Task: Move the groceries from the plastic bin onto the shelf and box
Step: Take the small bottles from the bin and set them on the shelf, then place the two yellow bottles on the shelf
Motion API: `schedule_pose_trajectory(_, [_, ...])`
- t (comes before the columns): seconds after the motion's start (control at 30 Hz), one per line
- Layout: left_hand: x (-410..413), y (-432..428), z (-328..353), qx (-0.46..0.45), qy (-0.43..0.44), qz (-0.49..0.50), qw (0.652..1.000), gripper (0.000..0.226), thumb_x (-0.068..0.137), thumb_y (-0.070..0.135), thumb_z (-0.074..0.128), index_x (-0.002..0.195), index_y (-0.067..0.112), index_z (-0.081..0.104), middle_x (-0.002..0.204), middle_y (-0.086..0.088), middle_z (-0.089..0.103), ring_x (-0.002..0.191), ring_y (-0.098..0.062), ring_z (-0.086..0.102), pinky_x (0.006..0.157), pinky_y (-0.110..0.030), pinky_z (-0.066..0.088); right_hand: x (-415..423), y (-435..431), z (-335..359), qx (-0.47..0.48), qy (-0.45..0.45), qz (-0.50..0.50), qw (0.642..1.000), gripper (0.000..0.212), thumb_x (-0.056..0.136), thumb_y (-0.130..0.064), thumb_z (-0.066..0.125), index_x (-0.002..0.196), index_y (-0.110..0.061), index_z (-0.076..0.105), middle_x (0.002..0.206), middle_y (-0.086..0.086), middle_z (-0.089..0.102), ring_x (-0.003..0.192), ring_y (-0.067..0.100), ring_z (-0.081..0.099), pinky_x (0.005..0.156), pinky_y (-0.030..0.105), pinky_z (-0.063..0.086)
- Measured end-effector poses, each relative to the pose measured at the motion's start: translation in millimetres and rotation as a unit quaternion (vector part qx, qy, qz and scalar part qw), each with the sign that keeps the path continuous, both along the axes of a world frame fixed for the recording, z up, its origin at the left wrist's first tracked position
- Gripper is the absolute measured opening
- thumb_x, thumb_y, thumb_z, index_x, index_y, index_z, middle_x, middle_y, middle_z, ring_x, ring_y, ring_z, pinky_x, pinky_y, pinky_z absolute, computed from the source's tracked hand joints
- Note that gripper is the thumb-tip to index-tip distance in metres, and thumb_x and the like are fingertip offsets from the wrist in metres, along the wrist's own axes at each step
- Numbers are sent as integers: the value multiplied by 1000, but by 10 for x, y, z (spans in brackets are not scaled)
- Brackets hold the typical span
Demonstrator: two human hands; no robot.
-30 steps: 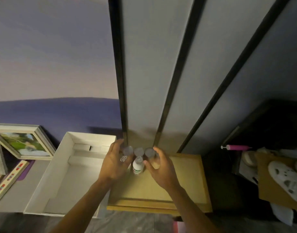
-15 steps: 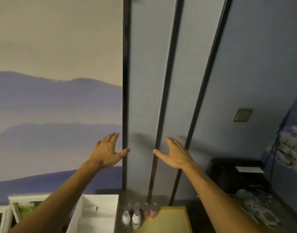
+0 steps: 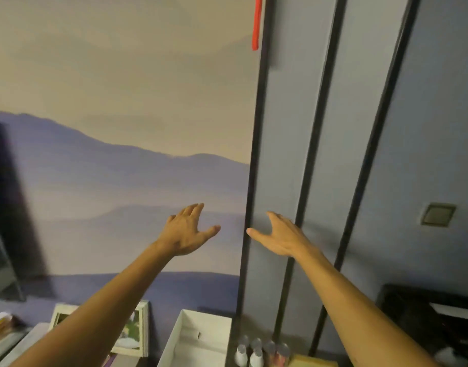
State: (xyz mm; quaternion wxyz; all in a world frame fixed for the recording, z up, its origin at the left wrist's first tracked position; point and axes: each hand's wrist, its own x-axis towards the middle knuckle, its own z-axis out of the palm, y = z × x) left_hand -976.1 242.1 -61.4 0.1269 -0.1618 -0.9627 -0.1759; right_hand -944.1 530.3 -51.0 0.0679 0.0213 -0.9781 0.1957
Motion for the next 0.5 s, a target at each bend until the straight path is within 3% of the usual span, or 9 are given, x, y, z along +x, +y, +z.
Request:
schedule_pose_trajectory(0.17, [455, -813, -100, 5, 11, 119, 993, 112, 79, 92, 24, 164, 20, 24, 170, -5, 29, 152, -28, 33, 121, -54, 27, -219, -971, -118, 14, 0, 123, 992, 110, 86, -89, 51, 168, -21, 26, 172, 5, 35, 152, 30, 44, 119, 47, 43])
schedule_pose_trajectory(0.27, [885, -1439, -250, 13, 7, 192, 981, 104, 85, 89, 31, 164, 21, 25, 169, -6, 30, 152, -28, 35, 121, -55, 28, -236, -1722, -221, 22, -12, 212, 977, 107, 91, -84, 53, 170, -19, 21, 176, 6, 28, 156, 32, 38, 122, 48, 38])
schedule_pose_trajectory(0.5, [2038, -3067, -716, 51, 3, 383, 922, 90, 90, 83, 42, 158, 24, 36, 169, -7, 30, 149, -30, 38, 120, -52, 34, -19, -3619, -560, 43, -51, 381, 922, 108, 90, -83, 54, 171, -19, 20, 176, 8, 26, 157, 32, 36, 123, 50, 36])
